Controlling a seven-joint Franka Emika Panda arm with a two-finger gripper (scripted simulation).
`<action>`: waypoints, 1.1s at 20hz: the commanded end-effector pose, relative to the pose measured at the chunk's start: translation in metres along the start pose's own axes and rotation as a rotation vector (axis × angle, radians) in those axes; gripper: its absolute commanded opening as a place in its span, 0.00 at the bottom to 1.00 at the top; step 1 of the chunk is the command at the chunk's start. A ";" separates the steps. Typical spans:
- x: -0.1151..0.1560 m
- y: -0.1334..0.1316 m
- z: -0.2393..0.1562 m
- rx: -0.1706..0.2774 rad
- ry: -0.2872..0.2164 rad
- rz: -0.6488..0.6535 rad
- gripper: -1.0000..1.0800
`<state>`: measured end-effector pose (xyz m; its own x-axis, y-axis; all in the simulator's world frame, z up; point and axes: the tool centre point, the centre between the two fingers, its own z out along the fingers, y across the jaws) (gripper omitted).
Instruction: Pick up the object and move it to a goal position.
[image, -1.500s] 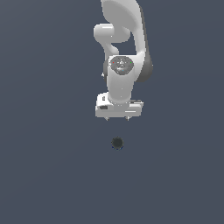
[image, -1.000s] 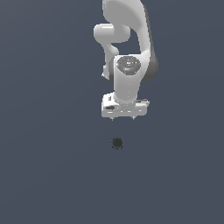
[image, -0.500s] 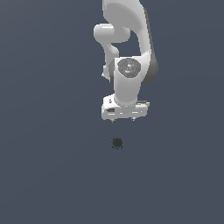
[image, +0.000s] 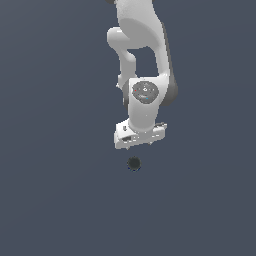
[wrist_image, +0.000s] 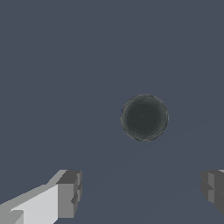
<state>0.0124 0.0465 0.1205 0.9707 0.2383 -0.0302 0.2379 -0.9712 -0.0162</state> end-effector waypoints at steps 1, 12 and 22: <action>0.008 0.005 0.011 -0.005 0.005 -0.061 0.96; 0.033 0.023 0.048 -0.018 0.024 -0.253 0.96; 0.036 0.026 0.056 -0.020 0.027 -0.282 0.96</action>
<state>0.0515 0.0307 0.0638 0.8666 0.4989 -0.0010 0.4989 -0.8666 -0.0005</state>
